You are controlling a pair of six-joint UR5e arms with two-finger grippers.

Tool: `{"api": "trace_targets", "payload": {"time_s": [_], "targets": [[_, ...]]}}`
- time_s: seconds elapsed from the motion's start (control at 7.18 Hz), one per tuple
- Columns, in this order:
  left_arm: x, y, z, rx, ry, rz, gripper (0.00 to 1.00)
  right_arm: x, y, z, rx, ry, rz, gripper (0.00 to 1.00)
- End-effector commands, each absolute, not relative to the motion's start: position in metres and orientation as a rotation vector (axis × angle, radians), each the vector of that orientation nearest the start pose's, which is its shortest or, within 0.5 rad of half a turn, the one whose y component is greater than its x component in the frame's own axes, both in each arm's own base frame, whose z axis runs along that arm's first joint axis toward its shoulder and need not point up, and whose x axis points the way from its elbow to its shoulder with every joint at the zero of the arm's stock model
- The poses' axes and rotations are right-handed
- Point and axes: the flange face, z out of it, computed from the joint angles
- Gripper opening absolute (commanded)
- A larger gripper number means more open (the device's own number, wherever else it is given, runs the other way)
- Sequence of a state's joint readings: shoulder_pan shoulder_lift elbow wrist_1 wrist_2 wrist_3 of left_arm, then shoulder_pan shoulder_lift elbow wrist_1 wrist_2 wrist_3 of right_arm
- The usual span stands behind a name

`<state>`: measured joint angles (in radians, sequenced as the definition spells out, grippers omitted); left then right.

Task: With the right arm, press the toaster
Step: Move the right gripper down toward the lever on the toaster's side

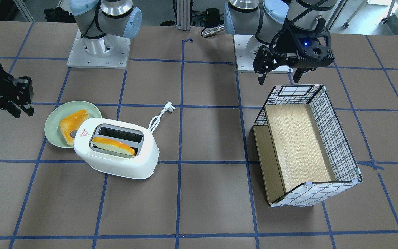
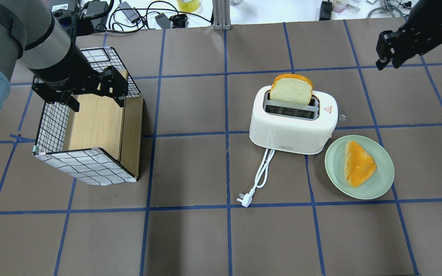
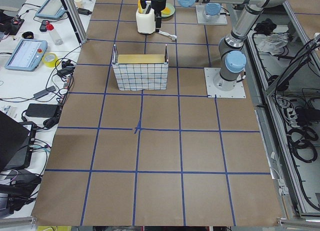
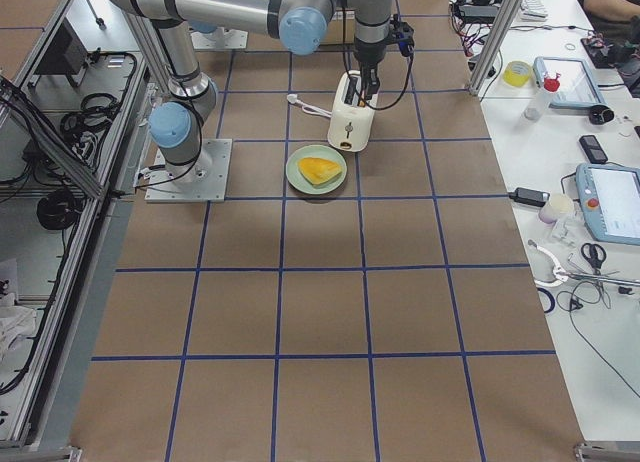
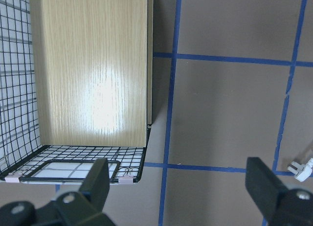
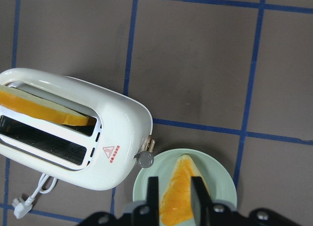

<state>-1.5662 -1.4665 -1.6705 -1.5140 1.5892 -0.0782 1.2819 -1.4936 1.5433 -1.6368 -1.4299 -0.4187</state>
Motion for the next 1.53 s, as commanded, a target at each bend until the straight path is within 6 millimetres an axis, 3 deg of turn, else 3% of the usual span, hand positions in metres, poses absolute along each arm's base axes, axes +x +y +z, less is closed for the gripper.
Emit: {"api": "trace_targets", "payload": {"time_s": [0.0,0.28,0.42,0.56,0.7,1.11,1.39], "targets": [[-0.129,-0.454,0.494,-0.13,3.121,-0.097,1.0,-0.016,-0.552,0.429,-0.213,2.913,-0.029,0.0],[-0.129,-0.454,0.494,-0.13,3.121,-0.097,1.0,-0.016,-0.544,0.389,-0.239,2.842,0.053,0.0],[-0.129,-0.454,0.494,-0.13,3.121,-0.097,1.0,-0.024,-0.542,0.364,-0.262,2.785,0.088,0.0],[-0.129,-0.454,0.494,-0.13,3.121,-0.097,1.0,-0.039,-0.535,0.352,-0.239,2.767,0.116,0.0],[-0.129,-0.454,0.494,-0.13,3.121,-0.097,1.0,-0.046,-0.535,0.348,-0.216,2.759,0.124,0.0],[-0.129,-0.454,0.494,-0.13,3.121,-0.097,1.0,-0.033,-0.538,0.336,-0.162,2.621,0.091,0.0],[-0.129,-0.454,0.494,-0.13,3.121,-0.097,1.0,-0.035,-0.539,0.335,-0.154,2.607,0.08,0.0]]}}
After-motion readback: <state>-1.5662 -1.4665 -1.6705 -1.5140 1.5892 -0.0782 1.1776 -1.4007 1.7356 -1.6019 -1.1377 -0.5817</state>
